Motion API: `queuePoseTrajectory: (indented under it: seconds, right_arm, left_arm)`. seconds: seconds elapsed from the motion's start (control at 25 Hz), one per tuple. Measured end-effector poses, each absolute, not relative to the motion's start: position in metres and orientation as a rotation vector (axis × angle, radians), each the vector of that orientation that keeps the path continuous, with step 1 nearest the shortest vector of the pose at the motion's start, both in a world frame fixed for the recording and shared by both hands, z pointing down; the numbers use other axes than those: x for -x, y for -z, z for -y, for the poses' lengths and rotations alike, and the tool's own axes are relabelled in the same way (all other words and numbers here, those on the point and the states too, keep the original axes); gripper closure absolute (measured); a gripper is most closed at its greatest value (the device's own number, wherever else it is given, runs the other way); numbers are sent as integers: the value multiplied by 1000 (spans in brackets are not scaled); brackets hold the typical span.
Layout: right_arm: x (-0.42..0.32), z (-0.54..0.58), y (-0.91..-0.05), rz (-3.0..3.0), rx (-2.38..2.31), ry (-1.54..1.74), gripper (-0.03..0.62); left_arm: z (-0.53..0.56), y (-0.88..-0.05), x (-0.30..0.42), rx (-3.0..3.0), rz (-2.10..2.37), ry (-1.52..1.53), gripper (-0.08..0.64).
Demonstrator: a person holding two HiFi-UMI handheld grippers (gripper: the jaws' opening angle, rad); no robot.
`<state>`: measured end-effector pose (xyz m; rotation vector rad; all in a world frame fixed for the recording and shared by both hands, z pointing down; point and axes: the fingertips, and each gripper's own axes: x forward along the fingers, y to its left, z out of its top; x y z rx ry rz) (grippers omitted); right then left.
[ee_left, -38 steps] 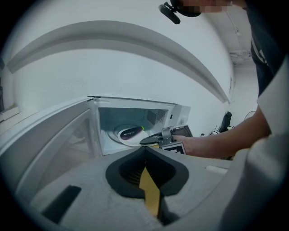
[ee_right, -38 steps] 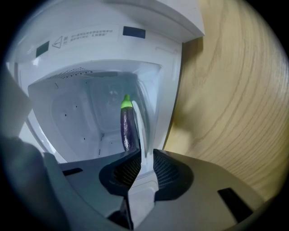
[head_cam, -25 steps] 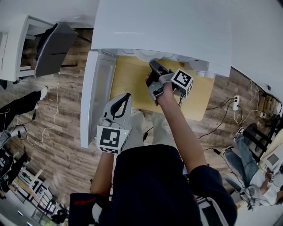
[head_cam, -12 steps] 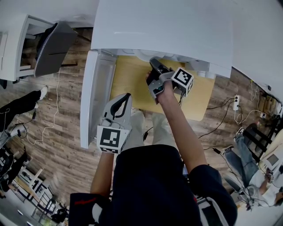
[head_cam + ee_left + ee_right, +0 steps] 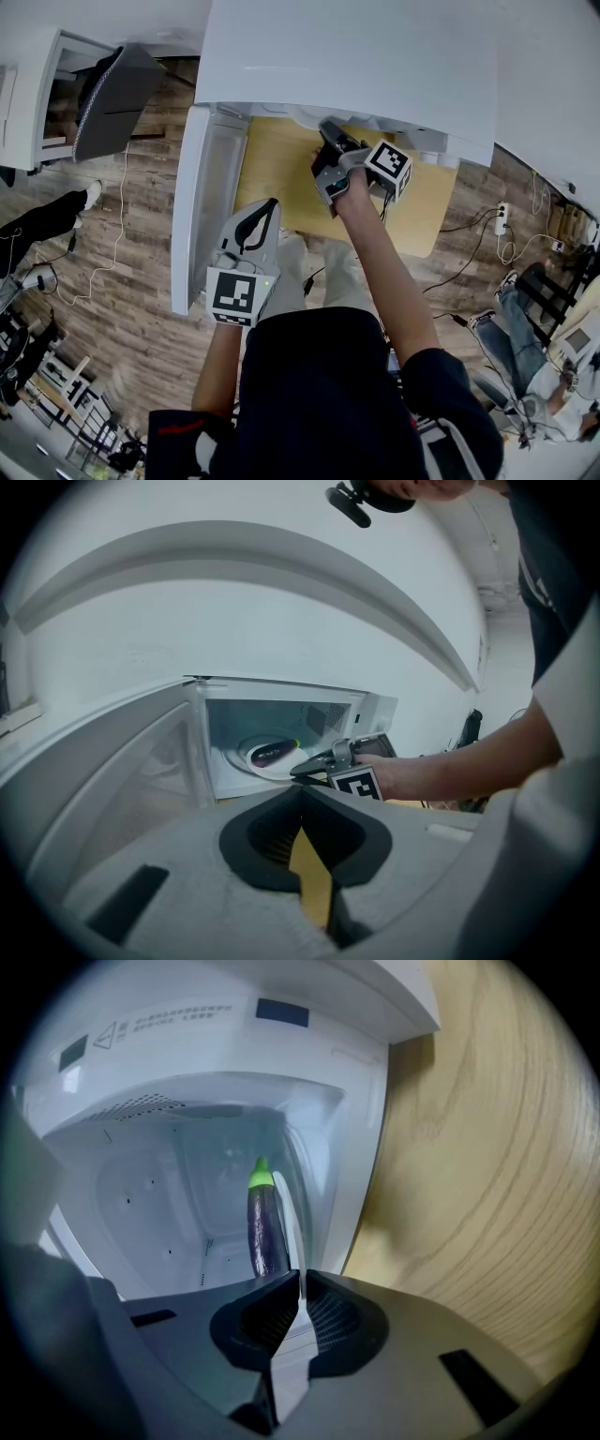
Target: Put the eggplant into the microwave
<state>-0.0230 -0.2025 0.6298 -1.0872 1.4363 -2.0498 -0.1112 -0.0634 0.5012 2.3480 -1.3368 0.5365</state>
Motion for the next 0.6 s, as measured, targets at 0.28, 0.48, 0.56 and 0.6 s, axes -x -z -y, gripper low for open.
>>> queuePoseTrajectory:
  seconds: [0.28,0.48,0.56,0.6]
  right_arm:
    - [25,205,-629,-1436,1091,2049,565]
    - [26,211,-629,-1431,1095,2049,565]
    - [25,213,-629,-1431,1096,2047,565]
    - [26,214,-629,-1431,1095,2048,565]
  left_arm:
    - [63,-501,114,-2347,1339,-539,546]
    - [64,-501,115,-2346,1337,-544,546]
    - [64,-501,116,-2345,1339,-545,546]
    - [64,-501,116,-2344,1341,-546,546]
